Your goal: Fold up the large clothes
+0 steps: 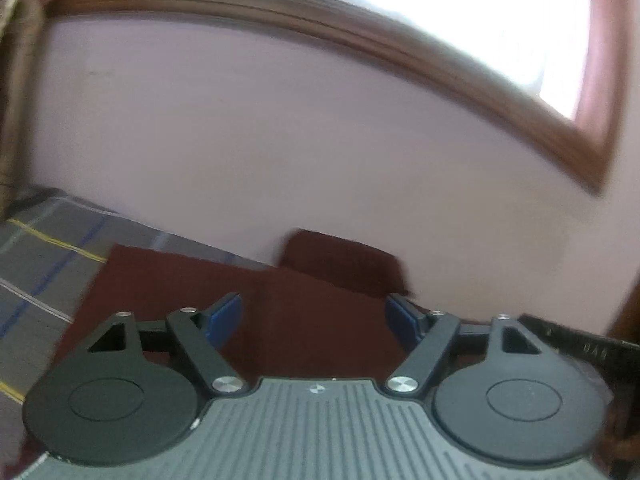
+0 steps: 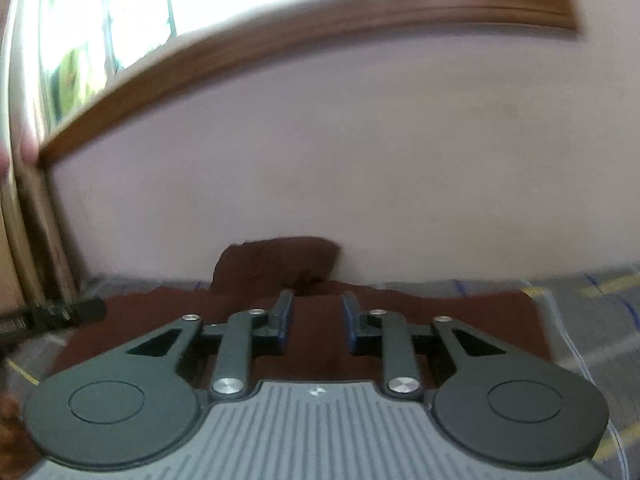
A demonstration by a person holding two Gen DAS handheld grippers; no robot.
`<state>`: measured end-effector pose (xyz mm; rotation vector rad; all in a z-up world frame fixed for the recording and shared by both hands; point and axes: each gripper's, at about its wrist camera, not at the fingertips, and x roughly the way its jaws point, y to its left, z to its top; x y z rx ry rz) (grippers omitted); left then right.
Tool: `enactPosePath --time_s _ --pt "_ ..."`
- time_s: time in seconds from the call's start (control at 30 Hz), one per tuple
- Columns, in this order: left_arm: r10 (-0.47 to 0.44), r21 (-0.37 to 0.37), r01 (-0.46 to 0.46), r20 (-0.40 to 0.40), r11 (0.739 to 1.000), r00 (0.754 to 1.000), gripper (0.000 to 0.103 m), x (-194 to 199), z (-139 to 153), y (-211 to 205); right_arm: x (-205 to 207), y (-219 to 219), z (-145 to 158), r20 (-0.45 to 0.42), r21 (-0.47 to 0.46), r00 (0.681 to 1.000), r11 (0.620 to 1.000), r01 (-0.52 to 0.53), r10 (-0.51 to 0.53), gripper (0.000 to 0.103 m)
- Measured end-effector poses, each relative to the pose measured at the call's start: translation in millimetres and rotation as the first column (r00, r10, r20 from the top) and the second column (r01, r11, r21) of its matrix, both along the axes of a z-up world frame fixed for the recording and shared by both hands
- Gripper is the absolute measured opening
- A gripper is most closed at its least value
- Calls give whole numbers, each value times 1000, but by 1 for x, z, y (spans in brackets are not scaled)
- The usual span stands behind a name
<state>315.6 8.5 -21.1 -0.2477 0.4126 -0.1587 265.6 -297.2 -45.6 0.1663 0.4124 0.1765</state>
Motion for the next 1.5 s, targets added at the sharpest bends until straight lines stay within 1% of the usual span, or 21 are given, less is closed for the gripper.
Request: enactPosePath --time_s 0.03,0.1,0.17,0.23,0.33,0.4,0.47,0.57,0.63,0.7,0.83,0.87,0.9,0.97,1.03,1.27,1.33,1.5 --pt "14 9 -14 5 1000 1000 76 9 -1 5 13 10 -2 -12 -38 1000 999 -15 15 22" --pt "30 28 -30 18 999 999 76 23 -6 11 39 25 -10 -47 -83 998 996 -35 31 20" --pt "43 50 -44 14 998 999 76 41 -14 13 61 33 -21 -84 -130 996 991 -37 27 18" --pt "52 53 -50 -33 997 998 76 54 -21 18 76 35 -35 -122 -165 993 986 -32 12 16" --pt "70 16 -68 -119 998 990 76 73 -43 33 84 33 -52 -159 -212 987 977 -24 -10 15" --pt "70 7 -69 -128 998 989 78 78 -51 37 87 28 -62 -181 -215 983 976 -22 -18 14" --pt "57 38 -52 -147 998 987 80 88 -59 37 90 23 -71 -208 -213 978 977 -16 -29 12" --pt "53 78 -42 -157 996 986 82 94 -67 37 93 18 -81 -235 -200 971 980 3 -51 11" --pt "49 87 -36 -156 996 986 83 93 -71 38 92 15 -88 -228 -182 972 983 11 -53 11" --pt "44 86 -30 -165 996 985 83 94 -74 40 88 8 -96 -207 -142 977 990 24 -53 11" --pt "47 101 -30 -172 994 984 84 96 -77 37 89 10 -100 -186 -146 981 989 22 -49 11" --pt "47 101 -30 -176 994 983 84 97 -78 38 89 9 -100 -183 -135 982 991 21 -46 11" --pt "46 101 -28 -179 995 983 85 97 -78 38 89 4 -101 -182 -101 983 995 21 -40 11" --pt "44 95 -27 -179 995 983 88 97 -78 39 91 0 -101 -174 -62 984 998 26 -36 11" --pt "41 95 -25 -175 995 984 91 96 -78 39 90 0 -101 -163 -54 986 998 28 -36 11" --pt "92 142 -70 -155 987 984 103 92 -77 34 81 7 -98 -118 -109 991 993 47 -60 14" --pt "96 149 -74 -150 986 984 103 91 -77 33 76 11 -96 -92 -134 994 989 54 -67 15" --pt "108 163 -86 -133 983 985 103 86 -76 31 72 17 -93 -57 -189 993 977 94 -106 27"
